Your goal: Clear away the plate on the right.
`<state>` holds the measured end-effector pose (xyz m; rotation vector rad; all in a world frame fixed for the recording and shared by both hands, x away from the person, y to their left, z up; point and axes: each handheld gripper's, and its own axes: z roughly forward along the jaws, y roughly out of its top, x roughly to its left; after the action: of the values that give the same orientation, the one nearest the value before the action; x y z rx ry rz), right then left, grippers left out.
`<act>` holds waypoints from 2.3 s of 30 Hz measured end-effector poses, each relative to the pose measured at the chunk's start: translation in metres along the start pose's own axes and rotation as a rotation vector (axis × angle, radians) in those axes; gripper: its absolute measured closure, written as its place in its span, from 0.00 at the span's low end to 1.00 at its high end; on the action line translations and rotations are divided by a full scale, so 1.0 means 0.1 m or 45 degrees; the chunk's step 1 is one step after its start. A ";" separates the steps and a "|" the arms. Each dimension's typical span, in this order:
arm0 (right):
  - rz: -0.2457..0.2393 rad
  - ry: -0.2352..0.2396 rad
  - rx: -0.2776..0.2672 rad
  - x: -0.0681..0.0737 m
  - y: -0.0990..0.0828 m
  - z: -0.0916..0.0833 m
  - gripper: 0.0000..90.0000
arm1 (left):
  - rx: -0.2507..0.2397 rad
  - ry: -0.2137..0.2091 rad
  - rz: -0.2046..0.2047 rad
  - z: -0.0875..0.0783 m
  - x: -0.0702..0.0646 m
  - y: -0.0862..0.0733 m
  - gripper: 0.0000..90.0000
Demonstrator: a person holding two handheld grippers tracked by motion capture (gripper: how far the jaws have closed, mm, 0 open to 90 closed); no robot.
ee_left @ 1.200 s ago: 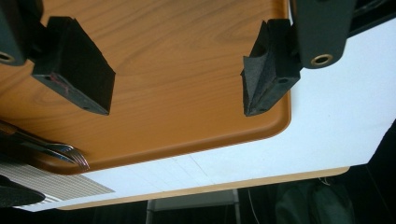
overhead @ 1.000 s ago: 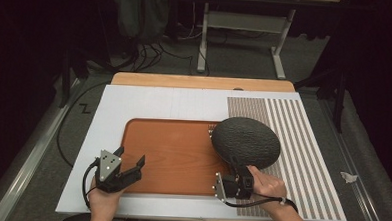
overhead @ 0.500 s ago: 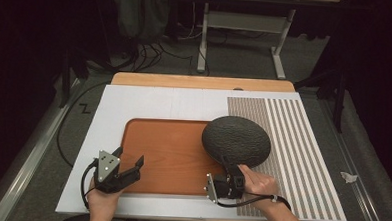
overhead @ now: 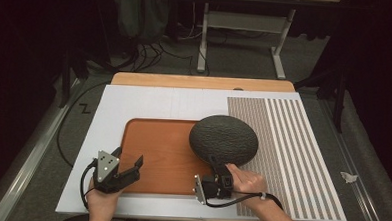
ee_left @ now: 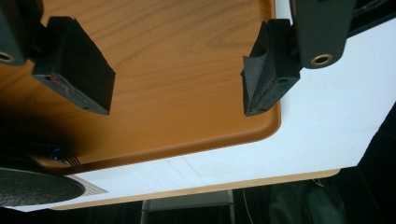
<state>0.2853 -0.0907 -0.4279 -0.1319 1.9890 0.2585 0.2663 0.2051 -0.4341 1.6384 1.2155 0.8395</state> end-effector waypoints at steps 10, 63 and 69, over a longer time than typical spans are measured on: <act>-0.012 0.018 -0.031 0.03 0.12 0.06 0.96 | 0.001 0.008 -0.003 0.00 0.02 0.00 0.29; -0.110 0.091 -0.222 0.30 0.77 0.27 0.96 | -0.002 0.026 -0.007 -0.02 0.07 -0.01 0.29; -0.126 0.097 -0.232 0.33 0.79 0.30 0.96 | -0.002 0.027 -0.007 -0.02 0.07 -0.01 0.29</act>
<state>0.2809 -0.0057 -0.4604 -0.3602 2.0253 0.3754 0.2661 0.2121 -0.4341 1.6278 1.2336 0.8561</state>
